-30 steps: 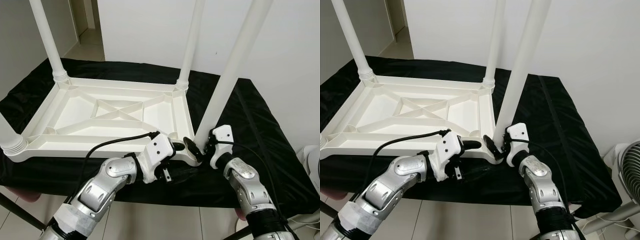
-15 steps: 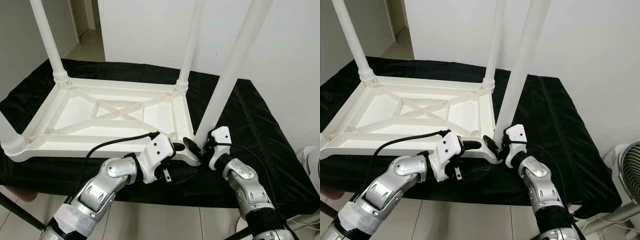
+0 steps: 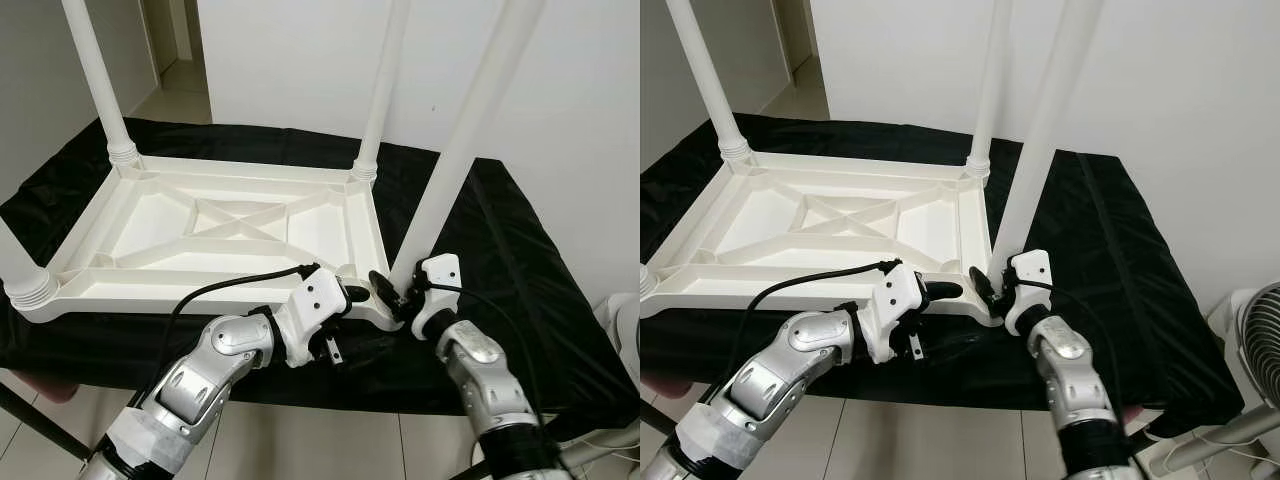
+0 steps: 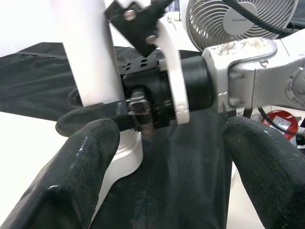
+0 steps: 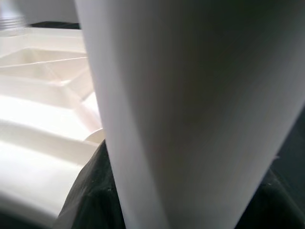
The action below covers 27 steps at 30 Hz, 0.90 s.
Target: Building children table
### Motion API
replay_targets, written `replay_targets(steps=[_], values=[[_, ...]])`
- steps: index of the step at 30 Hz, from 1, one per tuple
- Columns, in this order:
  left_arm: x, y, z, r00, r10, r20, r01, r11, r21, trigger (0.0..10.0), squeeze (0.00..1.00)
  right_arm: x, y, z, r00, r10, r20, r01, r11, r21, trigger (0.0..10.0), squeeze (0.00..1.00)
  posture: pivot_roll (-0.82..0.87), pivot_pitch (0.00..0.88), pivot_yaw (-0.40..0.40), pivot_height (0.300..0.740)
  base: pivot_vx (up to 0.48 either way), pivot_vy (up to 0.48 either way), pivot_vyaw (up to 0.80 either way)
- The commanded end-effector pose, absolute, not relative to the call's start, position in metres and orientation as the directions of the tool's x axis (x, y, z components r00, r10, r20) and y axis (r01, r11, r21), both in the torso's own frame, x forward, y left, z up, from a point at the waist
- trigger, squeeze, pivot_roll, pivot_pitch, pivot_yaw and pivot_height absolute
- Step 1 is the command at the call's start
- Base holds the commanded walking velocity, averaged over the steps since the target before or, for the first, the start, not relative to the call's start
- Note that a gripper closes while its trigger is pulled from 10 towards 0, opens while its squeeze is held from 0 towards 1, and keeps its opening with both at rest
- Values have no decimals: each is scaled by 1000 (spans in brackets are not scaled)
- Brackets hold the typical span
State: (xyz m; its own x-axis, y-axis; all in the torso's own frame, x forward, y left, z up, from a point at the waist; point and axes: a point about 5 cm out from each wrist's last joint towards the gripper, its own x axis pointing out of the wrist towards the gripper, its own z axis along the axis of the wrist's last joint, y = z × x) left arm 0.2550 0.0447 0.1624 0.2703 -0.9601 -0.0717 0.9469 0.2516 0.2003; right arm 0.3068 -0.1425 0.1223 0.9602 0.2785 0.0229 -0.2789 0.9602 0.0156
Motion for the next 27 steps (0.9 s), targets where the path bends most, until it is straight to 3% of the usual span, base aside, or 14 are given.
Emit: replay_targets(steps=[1, 7, 14, 20, 21, 23, 24, 27], values=[[252, 41, 162, 206, -974, -92, 961, 183, 206, 10000, 0, 305, -155, 111, 982, 183, -42, -182, 983, 31, 10000, 0, -109, 0, -49, 740, 0, 0, 0], [251, 41, 162, 201, -975, -90, 961, 179, 208, 10000, 0, 291, -150, 107, 996, -54, -74, 59, 996, 63, 10000, 0, -111, 0, -53, 740, 0, 0, 0], [251, 40, 163, 201, -976, -88, 961, 179, 211, 10000, 0, 279, -135, 103, 978, -178, -105, 186, 980, 75, 10000, 0, -103, 0, -62, 740, 0, 0, 0], [251, 41, 162, 202, -975, -93, 961, 178, 212, 10000, 0, 279, -135, 107, 976, -193, -103, 202, 975, 90, 10000, 0, -102, 0, -59, 740, 0, 0, 0], [251, 41, 162, 201, -975, -93, 961, 178, 213, 10000, 0, 279, -137, 107, 975, -197, -101, 207, 974, 95, 10000, 792, -102, 0, -59, 740, 0, 0, 0], [251, 41, 161, 201, -975, -94, 961, 177, 214, 10000, 0, 279, -138, 107, 974, -205, -97, 215, 972, 99, 10000, 792, -103, 0, -56, 740, 0, 0, 0], [251, 41, 161, 201, -975, -94, 961, 177, 214, 10000, 0, 280, -139, 109, 979, -188, -81, 196, 974, 110, 10000, 1000, -102, 0, -56, 740, 0, 0, 0], [251, 41, 161, 200, -975, -95, 961, 177, 214, 10000, 0, 282, -139, 112, 989, -141, -55, 147, 980, 131, 10000, 1000, -103, 0, -54, 740, 0, 0, 0]])
